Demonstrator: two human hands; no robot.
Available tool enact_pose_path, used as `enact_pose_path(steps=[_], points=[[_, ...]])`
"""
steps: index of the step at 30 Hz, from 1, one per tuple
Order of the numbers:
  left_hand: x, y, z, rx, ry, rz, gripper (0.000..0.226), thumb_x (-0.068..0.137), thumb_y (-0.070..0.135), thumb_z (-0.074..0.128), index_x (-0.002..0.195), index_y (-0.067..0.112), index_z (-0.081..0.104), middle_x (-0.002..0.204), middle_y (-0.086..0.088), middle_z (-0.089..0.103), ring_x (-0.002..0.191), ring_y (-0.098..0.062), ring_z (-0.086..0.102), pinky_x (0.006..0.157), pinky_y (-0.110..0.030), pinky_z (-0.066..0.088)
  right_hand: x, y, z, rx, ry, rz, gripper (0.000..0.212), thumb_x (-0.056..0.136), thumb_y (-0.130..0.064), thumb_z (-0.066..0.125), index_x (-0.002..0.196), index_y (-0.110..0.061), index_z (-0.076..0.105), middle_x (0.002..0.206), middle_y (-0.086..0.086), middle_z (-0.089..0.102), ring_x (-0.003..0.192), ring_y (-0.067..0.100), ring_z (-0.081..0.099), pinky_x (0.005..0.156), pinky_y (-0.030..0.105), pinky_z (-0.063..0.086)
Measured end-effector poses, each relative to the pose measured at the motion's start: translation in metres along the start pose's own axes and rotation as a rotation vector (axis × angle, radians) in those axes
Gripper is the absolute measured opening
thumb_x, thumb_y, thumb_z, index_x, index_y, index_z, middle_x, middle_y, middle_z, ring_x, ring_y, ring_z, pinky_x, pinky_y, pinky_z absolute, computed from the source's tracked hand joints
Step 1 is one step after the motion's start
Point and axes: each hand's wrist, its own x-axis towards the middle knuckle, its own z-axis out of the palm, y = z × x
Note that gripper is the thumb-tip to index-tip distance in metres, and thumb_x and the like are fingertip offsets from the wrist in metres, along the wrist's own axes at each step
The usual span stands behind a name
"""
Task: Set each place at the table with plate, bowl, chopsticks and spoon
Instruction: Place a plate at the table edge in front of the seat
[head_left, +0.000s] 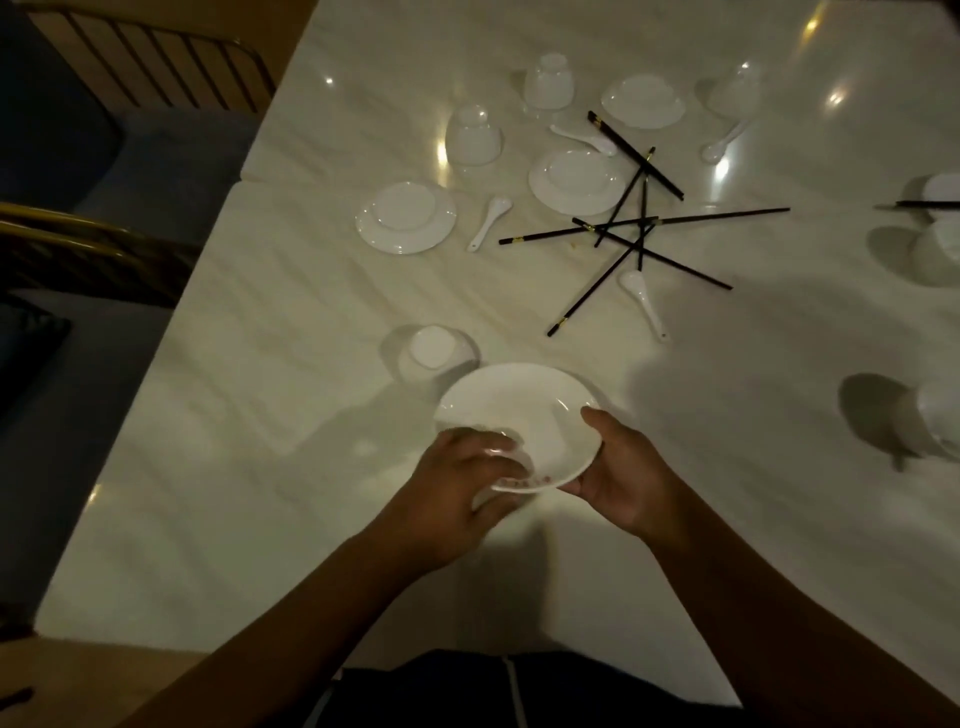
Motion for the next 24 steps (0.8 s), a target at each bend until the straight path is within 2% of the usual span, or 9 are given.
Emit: enact_pose_path(steps=[3, 5, 7, 9, 13, 16, 20, 22, 24], points=[[-0.027, -0.032, -0.026, -0.057, 0.181, -0.225, 0.033, 0.086, 0.047, 0.057, 0.119, 0.048, 0.049, 0.13, 0.011, 0.042, 0.121, -0.008, 0.037, 0.101, -0.014, 0.035, 0.001, 0.029, 0.016, 0.075, 0.037, 0.001, 0.035, 0.099, -0.028, 0.044, 0.13, -0.012, 0.051, 0.121, 0.014, 0.065, 0.109, 0.034, 0.062, 0.074, 0.047, 0.057], [-0.037, -0.053, -0.045, -0.283, 0.268, -0.521, 0.019, 0.092, 0.039, 0.054, 0.11, 0.044, 0.053, 0.125, 0.006, 0.047, 0.113, -0.013, 0.049, 0.096, -0.025, 0.046, 0.002, 0.047, 0.03, 0.127, 0.07, 0.006, 0.03, 0.099, -0.025, 0.044, 0.124, -0.012, 0.053, 0.118, 0.015, 0.065, 0.107, 0.035, 0.063, 0.073, 0.049, 0.058], [-0.042, -0.07, -0.058, -0.755, 0.134, -0.838, 0.02, 0.097, 0.038, 0.045, 0.106, 0.031, 0.062, 0.12, -0.005, 0.06, 0.102, -0.023, 0.062, 0.088, -0.041, 0.053, 0.003, 0.067, 0.046, 0.152, 0.104, 0.019, 0.021, 0.099, -0.02, 0.041, 0.111, -0.013, 0.057, 0.107, 0.013, 0.068, 0.099, 0.033, 0.064, 0.07, 0.049, 0.059], [-0.051, -0.08, -0.061, -1.053, -0.059, -0.993, 0.028, 0.097, 0.038, 0.044, 0.115, 0.024, 0.06, 0.115, -0.009, 0.066, 0.099, -0.029, 0.067, 0.081, -0.043, 0.056, 0.003, 0.091, 0.06, 0.117, 0.128, 0.028, 0.021, 0.099, -0.016, 0.038, 0.107, -0.016, 0.057, 0.102, 0.011, 0.069, 0.093, 0.032, 0.065, 0.064, 0.045, 0.06], [-0.057, -0.098, -0.063, -1.066, -0.082, -1.004, 0.034, 0.098, 0.012, 0.042, 0.131, 0.018, 0.049, 0.12, -0.009, 0.064, 0.106, -0.032, 0.063, 0.084, -0.051, 0.055, 0.003, 0.121, 0.072, -0.033, 0.136, 0.043, 0.032, 0.094, -0.011, 0.042, 0.121, -0.021, 0.055, 0.117, 0.013, 0.062, 0.101, 0.035, 0.061, 0.074, 0.046, 0.056], [-0.047, -0.119, -0.076, -0.855, -0.222, -0.963, 0.034, 0.099, 0.02, 0.042, 0.132, 0.025, 0.048, 0.12, -0.006, 0.064, 0.108, -0.028, 0.061, 0.089, -0.051, 0.053, 0.005, 0.108, 0.075, -0.347, 0.188, -0.027, 0.023, 0.096, -0.026, 0.049, 0.116, -0.023, 0.06, 0.116, 0.011, 0.063, 0.099, 0.03, 0.062, 0.073, 0.04, 0.055], [-0.017, -0.125, -0.094, -0.608, -0.441, -0.756, 0.034, 0.096, 0.03, 0.05, 0.13, 0.032, 0.053, 0.121, 0.001, 0.065, 0.109, -0.021, 0.061, 0.099, -0.045, 0.047, 0.014, 0.078, 0.091, -0.741, 0.058, -0.175, 0.02, 0.098, -0.028, 0.048, 0.111, -0.029, 0.063, 0.109, -0.003, 0.067, 0.099, 0.017, 0.063, 0.075, 0.033, 0.054], [-0.003, -0.121, -0.095, -0.526, -0.458, -0.71, 0.03, 0.095, 0.031, 0.052, 0.125, 0.026, 0.059, 0.115, -0.001, 0.068, 0.104, -0.021, 0.064, 0.097, -0.04, 0.05, 0.021, 0.073, 0.096, -0.898, 0.017, -0.2, 0.022, 0.099, -0.026, 0.047, 0.116, -0.026, 0.06, 0.11, -0.001, 0.066, 0.1, 0.017, 0.062, 0.082, 0.034, 0.052], [0.004, -0.119, -0.092, -0.515, -0.378, -0.712, 0.029, 0.093, 0.032, 0.055, 0.118, 0.021, 0.064, 0.109, -0.004, 0.071, 0.099, -0.023, 0.066, 0.092, -0.039, 0.052, 0.029, 0.075, 0.092, -0.872, 0.055, -0.196, 0.024, 0.099, -0.026, 0.047, 0.119, -0.023, 0.059, 0.113, 0.004, 0.066, 0.103, 0.023, 0.063, 0.086, 0.04, 0.052]])
